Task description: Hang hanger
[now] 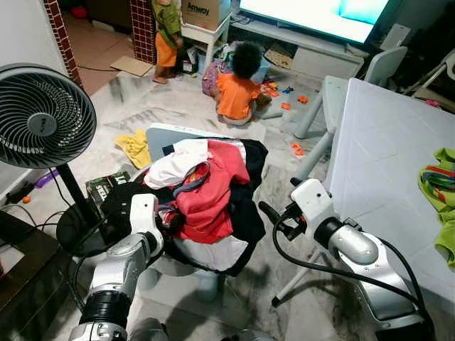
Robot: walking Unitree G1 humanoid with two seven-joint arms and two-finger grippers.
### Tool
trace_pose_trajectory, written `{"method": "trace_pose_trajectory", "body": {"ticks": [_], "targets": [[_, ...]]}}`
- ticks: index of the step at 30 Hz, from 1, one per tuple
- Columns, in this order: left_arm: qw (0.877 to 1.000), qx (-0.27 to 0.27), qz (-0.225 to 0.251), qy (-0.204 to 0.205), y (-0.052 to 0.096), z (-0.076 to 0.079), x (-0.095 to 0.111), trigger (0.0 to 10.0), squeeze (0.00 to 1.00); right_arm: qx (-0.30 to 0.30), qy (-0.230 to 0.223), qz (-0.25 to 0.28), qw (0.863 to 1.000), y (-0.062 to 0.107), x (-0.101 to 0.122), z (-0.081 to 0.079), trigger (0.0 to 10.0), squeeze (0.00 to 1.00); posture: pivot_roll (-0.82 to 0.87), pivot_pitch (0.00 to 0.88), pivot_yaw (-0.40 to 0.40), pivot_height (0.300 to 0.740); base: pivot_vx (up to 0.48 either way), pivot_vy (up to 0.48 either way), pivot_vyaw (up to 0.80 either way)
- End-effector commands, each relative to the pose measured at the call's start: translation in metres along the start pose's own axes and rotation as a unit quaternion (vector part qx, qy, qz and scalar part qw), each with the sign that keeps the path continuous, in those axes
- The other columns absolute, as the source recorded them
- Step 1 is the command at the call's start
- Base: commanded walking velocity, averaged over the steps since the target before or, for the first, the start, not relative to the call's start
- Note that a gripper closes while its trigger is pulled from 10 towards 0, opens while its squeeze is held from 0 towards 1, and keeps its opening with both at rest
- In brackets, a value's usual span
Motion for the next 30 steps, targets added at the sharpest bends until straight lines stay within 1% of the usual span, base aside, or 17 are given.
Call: {"method": "trace_pose_trajectory", "body": {"ticks": [1,4,8,9,10,14,24,26,30], "targets": [[1.0,0.006,-0.002,-0.006,-0.002,-0.001,0.003,10.0,0.0,-0.003,0.004,-0.003,1.0,0.0,-0.001,0.004,10.0,0.0,-0.09,0.033,-0.147,0.74,0.0,0.0,0.0],[1.0,0.006,-0.002,-0.007,-0.003,-0.002,0.004,10.0,0.0,-0.003,0.004,-0.003,1.0,0.0,-0.001,0.004,10.0,0.0,-0.1,0.029,-0.145,0.74,0.0,0.0,0.0],[1.0,0.004,0.002,-0.008,-0.006,-0.002,0.011,10.0,0.0,-0.004,0.005,-0.003,1.0,0.0,-0.001,0.004,10.0,0.0,-0.1,0.027,-0.144,0.74,0.0,0.0,0.0],[1.0,0.003,0.003,-0.009,-0.007,-0.001,0.012,2.5,0.0,-0.004,0.005,-0.003,1.0,0.0,-0.001,0.004,10.0,0.0,-0.1,0.024,-0.143,0.74,0.0,0.0,0.0],[1.0,0.001,0.004,-0.01,-0.008,0.0,0.014,0.0,0.0,-0.004,0.004,-0.002,1.0,0.0,-0.001,0.003,10.0,0.0,-0.1,0.024,-0.143,0.74,0.0,0.0,0.0],[1.0,-0.003,0.004,-0.011,-0.008,0.003,0.014,0.0,0.0,-0.004,0.005,-0.002,1.0,0.0,-0.001,0.003,10.0,0.0,-0.1,0.022,-0.144,0.74,0.0,0.0,0.0],[1.0,-0.01,-0.003,-0.011,-0.008,0.006,0.008,0.0,0.0,-0.003,0.005,-0.001,1.0,-0.003,0.0,0.004,10.0,0.0,-0.09,0.026,-0.143,0.74,0.0,0.0,0.0],[1.0,-0.01,-0.007,-0.01,-0.007,0.006,0.005,0.0,0.0,0.0,0.002,-0.002,1.0,-0.003,0.0,0.002,10.0,0.0,-0.09,0.025,-0.139,0.74,0.0,0.0,0.0],[1.0,-0.007,-0.012,-0.008,-0.005,0.003,0.0,0.0,0.0,0.027,-0.006,-0.007,1.0,-0.003,-0.004,-0.008,10.0,0.0,-0.08,0.024,-0.133,0.74,0.0,0.0,0.0]]}}
Point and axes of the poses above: a point about 5 cm out from each wrist's last joint towards the gripper, its own y axis pointing back from the gripper into the wrist, its own x axis along the axis of the wrist's last joint, z = x × y, the point moved 6 cm from there along -y, pointing out of the wrist towards the gripper, and after that the axes turned 4 degrees about -y, right-handed, at the moved point
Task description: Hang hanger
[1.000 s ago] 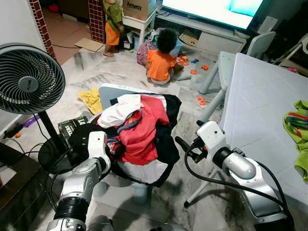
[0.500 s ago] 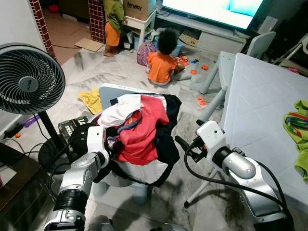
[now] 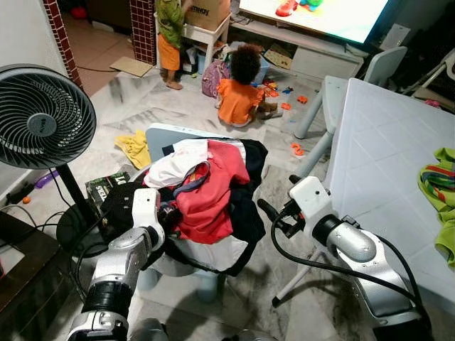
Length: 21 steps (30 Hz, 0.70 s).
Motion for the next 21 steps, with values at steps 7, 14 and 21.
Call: {"method": "trace_pose_trajectory", "body": {"ticks": [7,14,21], "targets": [[0.999,0.025,0.031,0.008,0.002,-0.007,0.011,0.0,0.0,0.045,-0.012,-0.013,0.999,-0.003,-0.009,-0.015,10.0,0.0,-0.05,0.014,-0.121,0.74,0.0,0.0,0.0],[0.991,0.053,0.119,-0.003,0.009,-0.016,0.046,0.0,0.0,0.039,-0.016,-0.01,0.999,-0.014,-0.009,-0.015,10.0,0.0,-0.02,0.001,-0.1,0.74,0.0,0.0,0.0],[0.969,0.051,0.228,-0.084,0.022,-0.006,0.1,0.0,0.0,0.013,-0.03,0.008,0.999,-0.025,-0.006,-0.013,10.0,0.0,0.02,0.0,-0.058,0.74,0.0,0.0,0.0]]}}
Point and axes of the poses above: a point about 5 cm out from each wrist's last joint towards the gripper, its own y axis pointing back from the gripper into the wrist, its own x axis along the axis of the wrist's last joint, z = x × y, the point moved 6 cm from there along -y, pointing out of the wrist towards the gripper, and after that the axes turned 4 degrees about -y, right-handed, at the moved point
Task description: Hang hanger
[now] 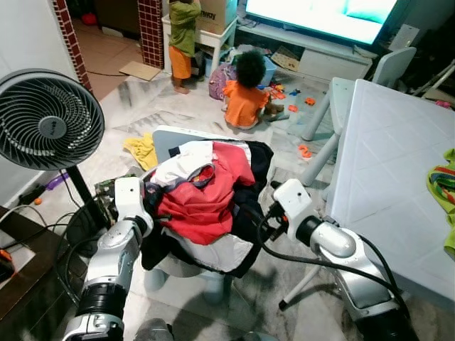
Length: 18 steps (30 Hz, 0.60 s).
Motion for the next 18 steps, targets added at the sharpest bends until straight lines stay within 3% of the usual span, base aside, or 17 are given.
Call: {"method": "trace_pose_trajectory", "body": {"ticks": [1,2,4,5,9,11,14,18], "targets": [[0.996,-0.024,0.074,-0.047,-0.004,0.014,0.04,0.0,0.0,-0.023,0.002,0.004,1.0,-0.002,0.001,0.009,10.0,0.0,0.03,0.0,-0.046,0.74,0.0,0.0,0.0],[0.988,-0.058,0.118,-0.082,0.002,0.031,0.059,0.0,0.0,-0.051,-0.013,0.013,0.999,-0.003,0.003,0.016,10.0,0.0,0.04,0.0,-0.04,0.74,0.0,0.0,0.0],[0.981,-0.083,0.14,-0.107,0.008,0.043,0.067,0.0,0.0,-0.074,-0.027,0.019,0.997,-0.004,0.003,0.022,10.0,0.0,0.05,0.0,-0.031,0.74,0.0,0.0,0.0],[0.972,-0.114,0.155,-0.131,0.016,0.057,0.069,0.0,0.0,-0.091,-0.045,0.026,0.995,-0.004,0.003,0.025,10.0,0.0,0.06,0.0,-0.022,0.74,0.0,0.0,0.0],[0.965,-0.145,0.157,-0.15,0.025,0.068,0.066,0.0,0.0,-0.103,-0.06,0.031,0.992,-0.005,0.003,0.026,10.0,0.0,0.07,0.0,-0.005,0.74,0.0,0.0,0.0],[0.954,-0.202,0.127,-0.181,0.041,0.086,0.046,0.0,0.0,-0.108,-0.068,0.037,0.991,-0.008,0.003,0.023,10.0,0.0,0.08,0.0,0.01,0.74,0.0,0.0,0.0],[0.954,-0.223,0.068,-0.187,0.056,0.088,0.019,0.0,0.0,-0.109,-0.073,0.045,0.99,-0.01,0.005,0.019,10.0,0.0,0.08,0.0,0.02,0.74,0.0,0.0,0.0],[0.96,-0.215,0.046,-0.174,0.067,0.082,0.01,0.0,0.0,-0.122,-0.082,0.052,0.988,-0.009,0.005,0.024,10.0,0.0,0.09,0.0,0.021,0.74,0.0,0.0,0.0]]}}
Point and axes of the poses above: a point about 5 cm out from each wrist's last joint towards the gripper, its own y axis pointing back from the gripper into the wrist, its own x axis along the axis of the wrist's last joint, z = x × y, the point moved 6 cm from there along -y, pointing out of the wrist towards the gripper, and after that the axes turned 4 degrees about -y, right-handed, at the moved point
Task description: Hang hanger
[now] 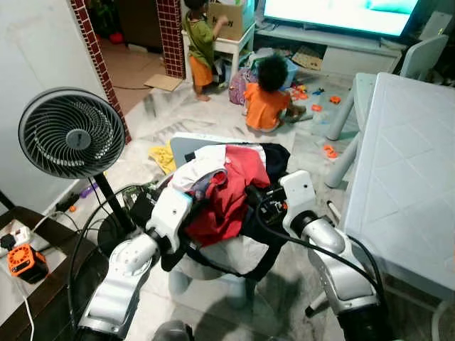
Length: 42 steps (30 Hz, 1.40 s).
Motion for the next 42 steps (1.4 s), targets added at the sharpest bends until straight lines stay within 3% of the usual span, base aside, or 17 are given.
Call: {"method": "trace_pose_trajectory", "body": {"ticks": [1,7,14,17,21,22,26,34,42], "targets": [[1.0,0.007,0.002,-0.006,0.004,-0.003,0.004,0.0,0.0,-0.021,-0.013,0.007,1.0,0.0,0.0,0.009,10.0,0.0,0.09,0.0,0.016,0.74,0.0,0.0,0.0],[0.999,-0.021,0.014,-0.047,0.004,0.007,0.012,0.0,0.0,-0.091,-0.064,0.047,0.993,0.004,0.007,0.032,10.0,0.0,0.1,0.0,0.006,0.74,0.0,0.0,0.0],[0.998,-0.014,0.05,-0.036,-0.009,0.006,0.034,0.0,0.0,-0.122,-0.071,0.072,0.987,0.003,0.018,0.042,10.0,0.0,0.06,0.0,0.039,0.74,0.0,0.0,0.0],[0.997,0.008,0.074,-0.006,-0.019,0.001,0.05,0.0,0.0,-0.135,-0.082,0.09,0.983,0.003,0.03,0.047,10.0,0.0,0.04,0.0,0.036,0.74,0.0,0.0,-0.18],[0.997,0.013,0.076,-0.003,-0.025,0.003,0.053,0.2,0.0,-0.138,-0.085,0.088,0.983,0.004,0.027,0.049,10.0,0.0,0.03,0.0,0.021,0.74,0.0,0.0,-0.74],[0.997,0.019,0.076,-0.004,-0.027,0.003,0.053,10.0,0.0,-0.142,-0.084,0.086,0.982,0.006,0.025,0.051,10.0,0.0,0.03,0.0,0.016,0.74,0.0,0.0,-0.8],[0.995,0.053,0.079,0.01,-0.031,-0.004,0.056,10.0,0.0,-0.167,-0.109,0.082,0.977,0.009,0.018,0.057,10.0,0.0,0.03,0.0,0.019,0.74,0.0,0.0,-0.8],[0.992,0.069,0.103,-0.004,-0.033,-0.012,0.072,10.0,0.0,-0.179,-0.094,0.11,0.973,0.006,0.035,0.065,10.0,0.0,0.03,0.0,0.026,0.74,0.0,0.0,-0.16],[0.992,0.079,0.099,-0.011,-0.033,-0.015,0.072,10.0,0.0,-0.196,-0.086,0.11,0.971,0.011,0.034,0.076,10.0,0.0,0.03,0.0,0.025,0.74,0.0,0.0,0.0]]}}
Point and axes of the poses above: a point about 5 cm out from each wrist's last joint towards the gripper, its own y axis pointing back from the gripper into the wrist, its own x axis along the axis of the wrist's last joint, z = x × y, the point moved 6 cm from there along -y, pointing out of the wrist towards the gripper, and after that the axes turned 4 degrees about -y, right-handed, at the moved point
